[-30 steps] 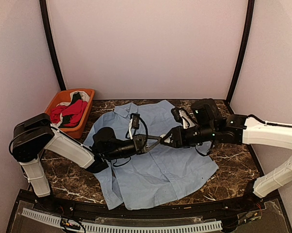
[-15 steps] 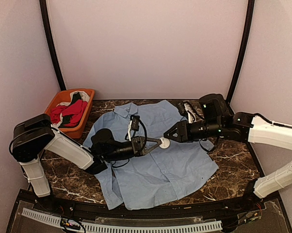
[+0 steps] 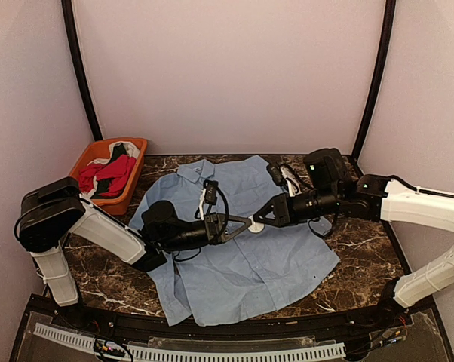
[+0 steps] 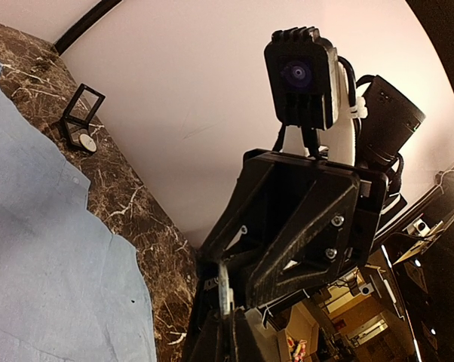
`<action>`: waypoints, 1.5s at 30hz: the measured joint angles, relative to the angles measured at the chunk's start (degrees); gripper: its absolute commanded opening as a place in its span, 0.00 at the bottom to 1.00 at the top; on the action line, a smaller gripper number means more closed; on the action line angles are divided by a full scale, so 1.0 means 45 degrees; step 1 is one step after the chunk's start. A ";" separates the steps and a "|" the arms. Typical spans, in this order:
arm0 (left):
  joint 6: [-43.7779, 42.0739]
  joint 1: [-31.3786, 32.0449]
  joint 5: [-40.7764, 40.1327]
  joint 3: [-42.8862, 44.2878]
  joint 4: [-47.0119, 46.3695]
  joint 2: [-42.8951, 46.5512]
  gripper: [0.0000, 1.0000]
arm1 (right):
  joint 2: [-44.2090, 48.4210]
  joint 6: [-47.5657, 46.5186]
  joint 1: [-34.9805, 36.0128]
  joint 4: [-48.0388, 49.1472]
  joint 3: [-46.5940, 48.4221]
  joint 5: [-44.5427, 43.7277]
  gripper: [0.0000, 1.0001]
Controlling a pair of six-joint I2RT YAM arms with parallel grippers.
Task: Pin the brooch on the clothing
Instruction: Pass from the left arm to the right
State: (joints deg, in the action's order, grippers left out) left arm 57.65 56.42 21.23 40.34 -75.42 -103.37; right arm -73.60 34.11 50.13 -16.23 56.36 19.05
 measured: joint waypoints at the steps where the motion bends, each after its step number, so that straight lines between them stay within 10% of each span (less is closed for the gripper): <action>1: 0.0005 0.0000 0.0005 0.0000 0.0000 0.0000 0.01 | 0.0000 -0.0010 -0.0005 -0.0019 0.0000 0.0019 0.24; 29: 0.0204 -0.0063 -0.0068 -0.0170 -0.0015 0.0000 0.01 | -0.0335 -0.0719 0.0204 -0.0670 0.0253 -0.0447 0.14; 45: 0.0238 -0.0073 -0.0165 -0.0170 -0.0068 0.0000 0.01 | -0.0296 -0.0597 0.0253 -0.0879 0.0476 -0.0369 0.24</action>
State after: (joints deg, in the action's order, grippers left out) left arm 58.72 56.10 20.49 39.57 -75.72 -103.37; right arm -74.94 31.42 51.27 -20.18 58.50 17.39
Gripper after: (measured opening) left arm 0.032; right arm 0.266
